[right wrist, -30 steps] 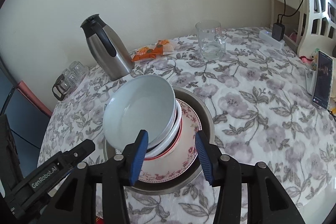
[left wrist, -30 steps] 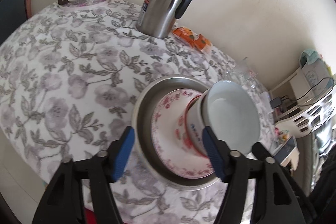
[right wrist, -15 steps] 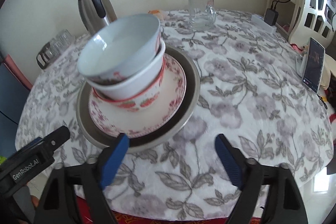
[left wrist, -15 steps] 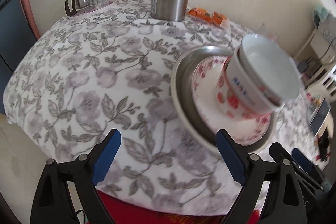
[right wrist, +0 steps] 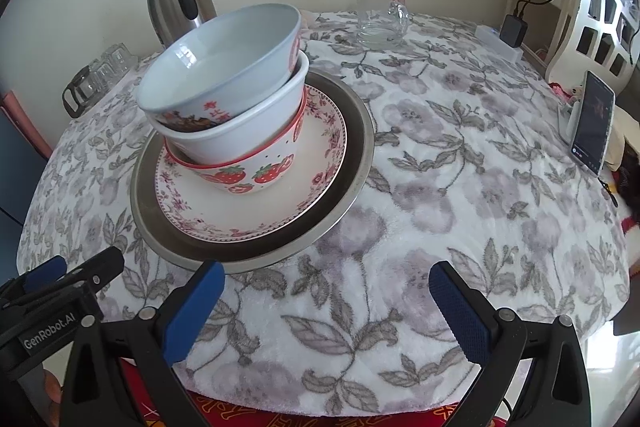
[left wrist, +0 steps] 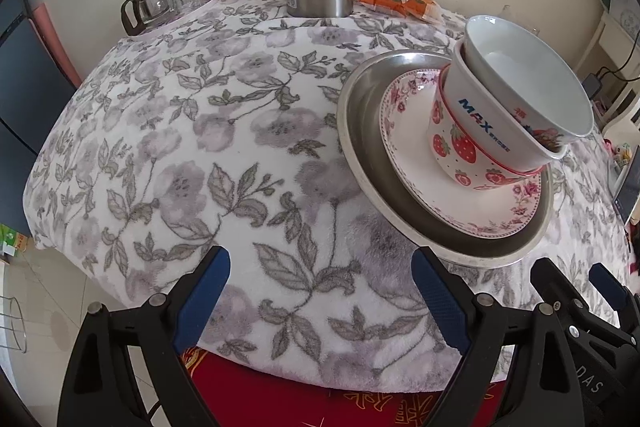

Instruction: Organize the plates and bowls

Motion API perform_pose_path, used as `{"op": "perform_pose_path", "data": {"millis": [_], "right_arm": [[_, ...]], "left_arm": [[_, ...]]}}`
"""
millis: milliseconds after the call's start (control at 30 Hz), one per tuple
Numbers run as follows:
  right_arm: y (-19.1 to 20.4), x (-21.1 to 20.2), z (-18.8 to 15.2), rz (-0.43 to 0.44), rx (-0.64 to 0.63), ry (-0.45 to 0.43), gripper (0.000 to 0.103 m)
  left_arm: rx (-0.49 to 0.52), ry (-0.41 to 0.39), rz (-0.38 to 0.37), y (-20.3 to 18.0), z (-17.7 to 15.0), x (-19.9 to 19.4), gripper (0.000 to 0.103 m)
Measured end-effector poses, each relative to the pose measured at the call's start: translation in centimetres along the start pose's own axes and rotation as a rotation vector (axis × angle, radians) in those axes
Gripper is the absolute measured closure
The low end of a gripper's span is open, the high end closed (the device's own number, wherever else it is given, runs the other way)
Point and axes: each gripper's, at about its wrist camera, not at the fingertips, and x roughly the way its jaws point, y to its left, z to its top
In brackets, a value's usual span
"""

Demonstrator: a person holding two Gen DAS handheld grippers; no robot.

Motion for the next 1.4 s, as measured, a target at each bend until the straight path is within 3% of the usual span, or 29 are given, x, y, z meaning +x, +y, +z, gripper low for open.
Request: {"op": "perform_pose_path", "data": {"millis": [300,467,1400], "right_arm": [[-0.5,0.2,0.1,-0.016,0.012,0.007,0.000],[-0.8,0.2,0.1,-0.023,0.022,0.007,0.000],[-1.4,0.4,0.1,-0.031,0.035,0.017,0.000]], "left_arm": [[-0.037,0.023,0.006,0.5,0.0,0.5,0.011],[-0.015,0.021,0.092,0.1,-0.1,0.5,0.011],[-0.019,0.067,0.064,0.3,-0.4,1.2,0.011]]}}
